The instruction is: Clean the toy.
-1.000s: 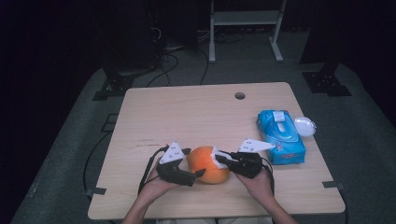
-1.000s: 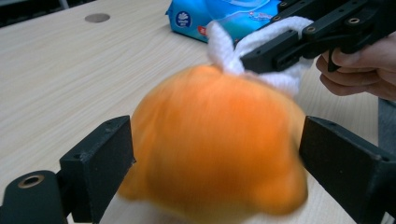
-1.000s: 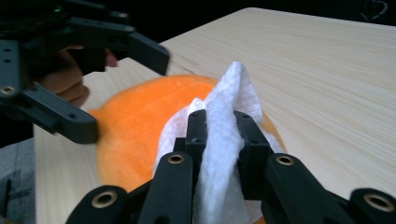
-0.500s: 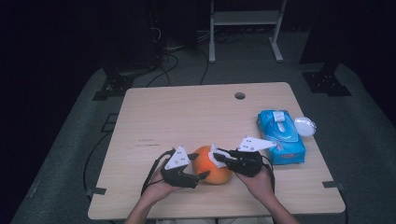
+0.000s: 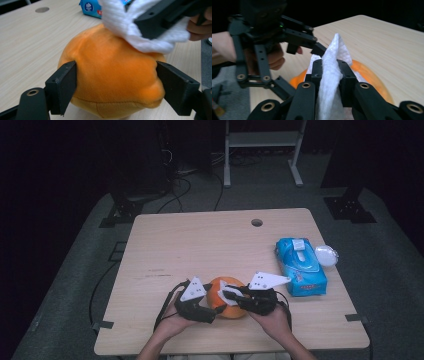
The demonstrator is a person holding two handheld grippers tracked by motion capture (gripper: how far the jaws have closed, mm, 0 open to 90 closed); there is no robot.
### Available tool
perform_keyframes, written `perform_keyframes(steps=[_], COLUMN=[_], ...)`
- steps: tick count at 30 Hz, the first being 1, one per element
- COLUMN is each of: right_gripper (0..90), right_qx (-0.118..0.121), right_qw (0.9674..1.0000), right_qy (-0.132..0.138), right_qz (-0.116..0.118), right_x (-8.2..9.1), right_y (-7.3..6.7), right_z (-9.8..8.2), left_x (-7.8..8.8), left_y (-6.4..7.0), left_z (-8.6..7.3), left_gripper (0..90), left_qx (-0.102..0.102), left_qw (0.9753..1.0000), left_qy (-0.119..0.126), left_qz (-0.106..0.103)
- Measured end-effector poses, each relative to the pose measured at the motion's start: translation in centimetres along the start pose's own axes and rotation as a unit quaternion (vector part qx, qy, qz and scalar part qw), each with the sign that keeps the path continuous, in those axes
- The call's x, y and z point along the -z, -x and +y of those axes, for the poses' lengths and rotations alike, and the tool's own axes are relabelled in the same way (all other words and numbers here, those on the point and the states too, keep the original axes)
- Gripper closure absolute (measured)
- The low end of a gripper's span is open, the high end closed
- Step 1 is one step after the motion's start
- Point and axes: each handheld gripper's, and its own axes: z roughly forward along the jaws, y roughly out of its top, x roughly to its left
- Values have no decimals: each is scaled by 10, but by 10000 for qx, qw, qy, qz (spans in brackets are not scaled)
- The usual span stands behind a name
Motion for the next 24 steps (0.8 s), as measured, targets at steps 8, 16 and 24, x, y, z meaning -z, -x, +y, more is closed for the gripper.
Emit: perform_keyframes(steps=[8, 16, 24], right_gripper=[773, 772, 772], right_qx=[-354, 43, -47], right_qw=[9987, 9999, 9993], right_qy=[-139, 11, -75], right_qz=[-326, 117, -365], right_x=[5, 1, 5], right_y=[23, -3, 9], right_z=[-11, 3, 2], left_x=[-4, -5, -3], left_y=[-16, 7, 10], left_z=[-6, 1, 1], left_gripper=[61, 201, 199], left_qx=[1026, -20, -176], left_qw=[9947, 10000, 9998], left_qy=[39, 74, 81], left_qz=[-17, 48, -21])
